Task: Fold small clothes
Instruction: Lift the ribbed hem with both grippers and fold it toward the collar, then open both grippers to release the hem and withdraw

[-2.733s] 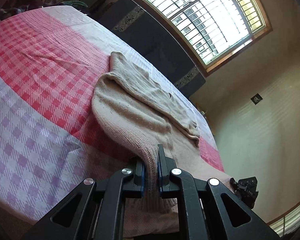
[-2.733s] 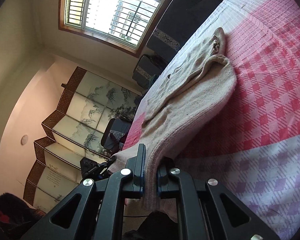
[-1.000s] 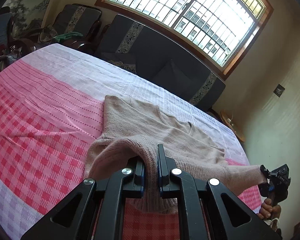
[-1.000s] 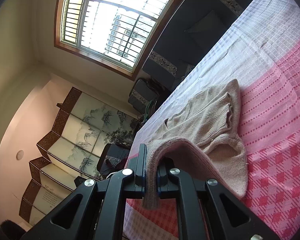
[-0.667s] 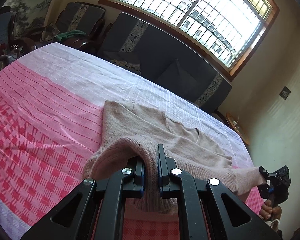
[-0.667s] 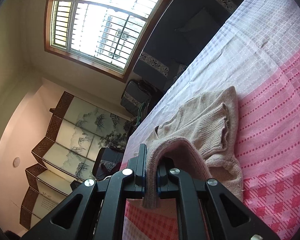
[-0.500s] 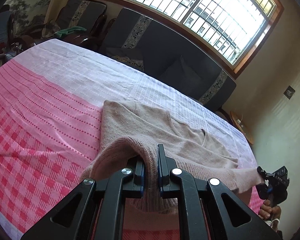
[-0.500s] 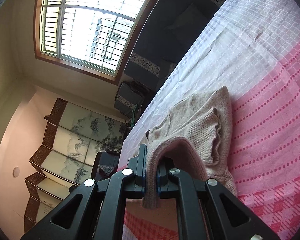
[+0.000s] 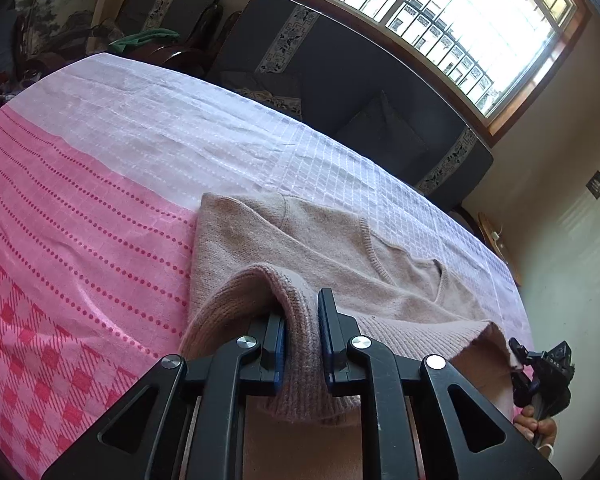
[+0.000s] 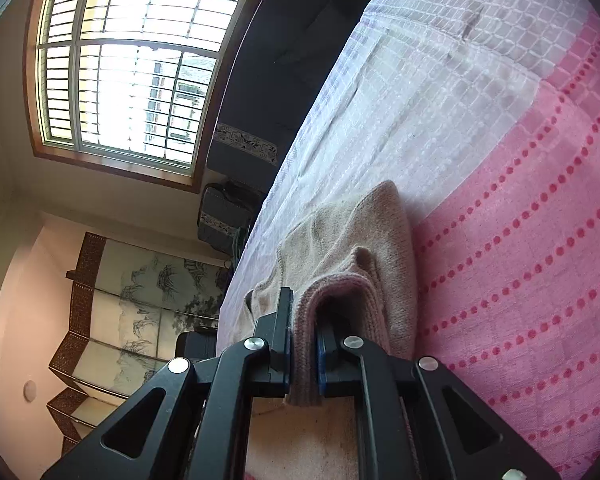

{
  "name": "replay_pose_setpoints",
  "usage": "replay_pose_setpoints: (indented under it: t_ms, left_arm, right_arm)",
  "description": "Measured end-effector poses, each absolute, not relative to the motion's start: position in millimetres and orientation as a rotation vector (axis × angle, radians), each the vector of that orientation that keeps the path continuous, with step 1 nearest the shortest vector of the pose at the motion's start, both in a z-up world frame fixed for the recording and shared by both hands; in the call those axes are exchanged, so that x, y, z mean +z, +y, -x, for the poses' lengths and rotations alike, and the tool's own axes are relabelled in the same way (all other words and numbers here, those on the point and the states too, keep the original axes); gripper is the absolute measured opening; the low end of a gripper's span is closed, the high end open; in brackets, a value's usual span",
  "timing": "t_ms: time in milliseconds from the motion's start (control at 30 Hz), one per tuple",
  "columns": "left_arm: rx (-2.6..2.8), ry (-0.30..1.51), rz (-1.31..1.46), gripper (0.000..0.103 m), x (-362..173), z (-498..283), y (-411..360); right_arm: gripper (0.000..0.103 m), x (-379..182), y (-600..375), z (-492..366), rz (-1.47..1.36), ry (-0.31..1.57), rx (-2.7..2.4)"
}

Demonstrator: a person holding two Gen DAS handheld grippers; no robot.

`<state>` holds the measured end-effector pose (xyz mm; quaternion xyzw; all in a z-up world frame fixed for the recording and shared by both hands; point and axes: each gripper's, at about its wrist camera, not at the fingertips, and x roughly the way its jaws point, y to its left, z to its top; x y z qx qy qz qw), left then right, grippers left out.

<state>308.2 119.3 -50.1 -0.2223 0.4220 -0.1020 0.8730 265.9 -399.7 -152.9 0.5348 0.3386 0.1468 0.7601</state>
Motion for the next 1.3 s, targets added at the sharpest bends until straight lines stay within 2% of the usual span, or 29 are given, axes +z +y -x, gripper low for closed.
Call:
replay_pose_setpoints:
  t_ms: [233, 267, 333, 367, 400, 467, 600, 767, 933, 1100, 1300]
  left_arm:
    - [-0.265, 0.869, 0.585, 0.020, -46, -312, 134]
    - [-0.257, 0.859, 0.617, 0.024, -46, -312, 140]
    - [-0.243, 0.837, 0.734, 0.044, -49, -313, 156]
    - [-0.238, 0.822, 0.795, 0.061, -51, -314, 164]
    - [-0.235, 0.808, 0.833, 0.067, -52, -314, 170]
    - [-0.214, 0.790, 0.837, 0.067, -50, -315, 177]
    - [-0.196, 0.762, 0.732, 0.067, -38, -306, 179]
    - [-0.414, 0.863, 0.476, 0.067, -32, -289, 139]
    - [-0.587, 1.015, 0.318, 0.067, -43, -285, 92]
    - [-0.581, 1.059, 0.332, 0.067, -52, -308, 82]
    - [-0.483, 1.003, 0.409, 0.067, -47, -348, 90]
  right_arm:
    - [0.014, -164, -410, -269, -1.242, 0.727, 0.317]
    - [0.016, -165, -412, -268, -1.264, 0.712, 0.328]
    - [0.022, -167, -415, -266, -1.300, 0.683, 0.347]
    - [0.028, -168, -416, -266, -1.311, 0.674, 0.350]
    - [0.030, -167, -417, -265, -1.313, 0.663, 0.348]
    - [0.032, -166, -420, -261, -1.321, 0.637, 0.352]
    - [0.053, -159, -432, -248, -1.340, 0.559, 0.348]
    - [0.054, -142, -428, -228, -1.286, 0.539, 0.449]
    - [0.054, -124, -389, -214, -1.087, 0.607, 0.530]
    - [0.055, -113, -350, -213, -0.912, 0.667, 0.593]
    - [0.056, -120, -337, -218, -0.909, 0.697, 0.601]
